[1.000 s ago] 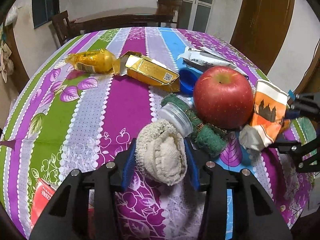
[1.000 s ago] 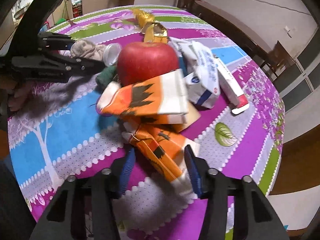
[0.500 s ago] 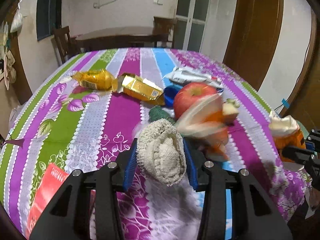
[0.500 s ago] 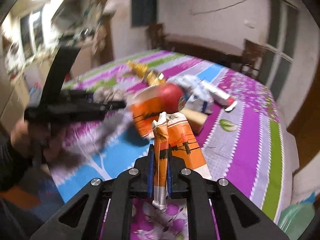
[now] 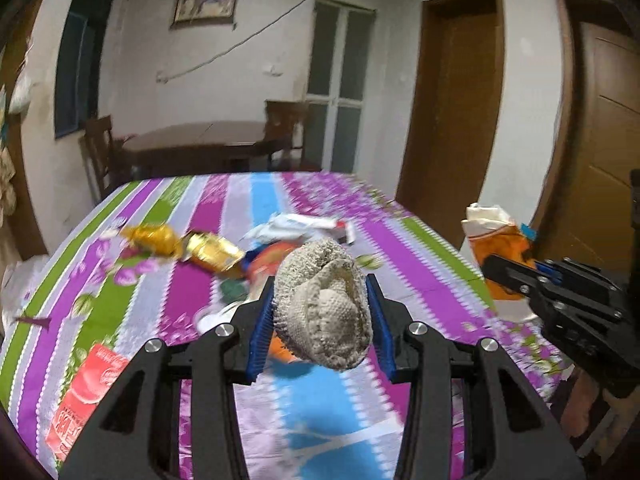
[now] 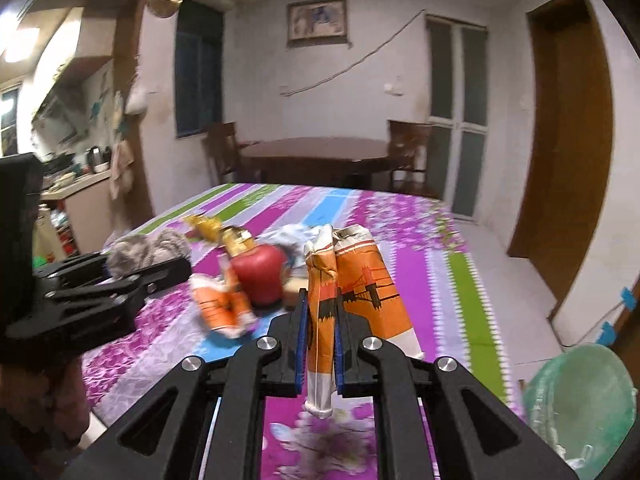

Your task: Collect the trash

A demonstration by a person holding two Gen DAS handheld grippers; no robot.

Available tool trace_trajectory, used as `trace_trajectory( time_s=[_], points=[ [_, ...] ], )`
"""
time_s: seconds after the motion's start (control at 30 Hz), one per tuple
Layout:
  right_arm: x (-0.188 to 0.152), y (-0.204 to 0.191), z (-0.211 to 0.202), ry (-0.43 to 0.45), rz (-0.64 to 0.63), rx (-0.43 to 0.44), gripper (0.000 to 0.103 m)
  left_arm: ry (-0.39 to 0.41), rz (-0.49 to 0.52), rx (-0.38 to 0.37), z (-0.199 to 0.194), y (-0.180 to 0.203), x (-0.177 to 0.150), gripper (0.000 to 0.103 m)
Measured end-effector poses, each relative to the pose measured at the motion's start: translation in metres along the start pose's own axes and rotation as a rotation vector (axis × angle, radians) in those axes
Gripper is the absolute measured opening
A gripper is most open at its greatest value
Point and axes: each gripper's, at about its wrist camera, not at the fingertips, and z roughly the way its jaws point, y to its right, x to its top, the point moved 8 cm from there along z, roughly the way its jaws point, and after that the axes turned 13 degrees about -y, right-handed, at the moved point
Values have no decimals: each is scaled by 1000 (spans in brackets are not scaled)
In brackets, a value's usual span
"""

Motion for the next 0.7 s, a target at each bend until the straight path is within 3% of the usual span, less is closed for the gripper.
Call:
trace_trajectory(
  time_s=[0.33, 0.7],
  points=[
    [-5, 61, -40, 28, 76, -122, 11, 23, 58, -78, 8, 68, 19, 41],
    [-16, 127, -79, 42, 139, -199, 11, 23, 132, -140, 20, 134, 34, 41]
  ],
)
